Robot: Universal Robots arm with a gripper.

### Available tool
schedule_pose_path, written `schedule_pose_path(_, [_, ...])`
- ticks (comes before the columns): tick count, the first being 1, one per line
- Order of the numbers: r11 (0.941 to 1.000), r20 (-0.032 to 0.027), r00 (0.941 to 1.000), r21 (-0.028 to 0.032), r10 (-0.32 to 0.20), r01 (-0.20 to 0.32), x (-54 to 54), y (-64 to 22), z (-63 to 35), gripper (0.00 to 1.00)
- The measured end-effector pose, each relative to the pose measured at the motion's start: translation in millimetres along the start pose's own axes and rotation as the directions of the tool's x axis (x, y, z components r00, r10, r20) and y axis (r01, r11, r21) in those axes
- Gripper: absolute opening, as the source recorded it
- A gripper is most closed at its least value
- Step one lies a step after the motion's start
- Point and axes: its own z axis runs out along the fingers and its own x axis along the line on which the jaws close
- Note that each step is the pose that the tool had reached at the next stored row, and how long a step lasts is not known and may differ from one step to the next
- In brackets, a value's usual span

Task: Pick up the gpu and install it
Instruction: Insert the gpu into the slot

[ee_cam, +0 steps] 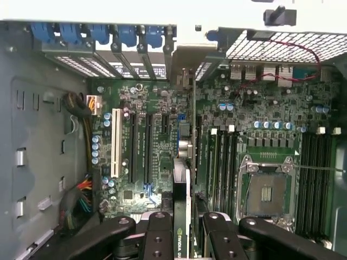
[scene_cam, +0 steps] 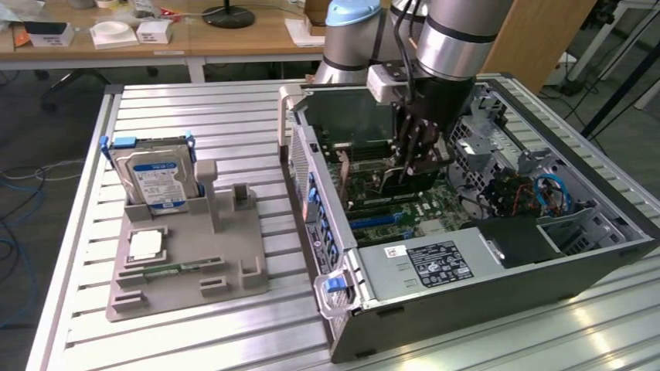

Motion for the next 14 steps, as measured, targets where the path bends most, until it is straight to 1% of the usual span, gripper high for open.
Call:
schedule_pose_path(1, [1.0, -0.0001, 1.0, 0.0001, 0.0, 0.0, 0.0, 0.0, 0.1, 0.26])
schedule_pose_path(5, [1.0, 0.0, 1.0, 0.0073, 0.001, -0.001, 0.0, -0.1, 5.3, 0.26])
schedule_pose_path(9, [0.9999, 0.0001, 1.0, 0.013, 0.001, -0.001, 0.0, 0.4, 11.8, 0.26])
schedule_pose_path(11, [0.9998, 0.0, 1.0, 0.0175, 0.001, -0.001, 0.0, 2.8, 15.1, 0.26])
schedule_pose_path(14, [0.9998, 0.0, 1.0, 0.0222, 0.001, -0.001, 0.1, 7.6, 20.1, 0.26])
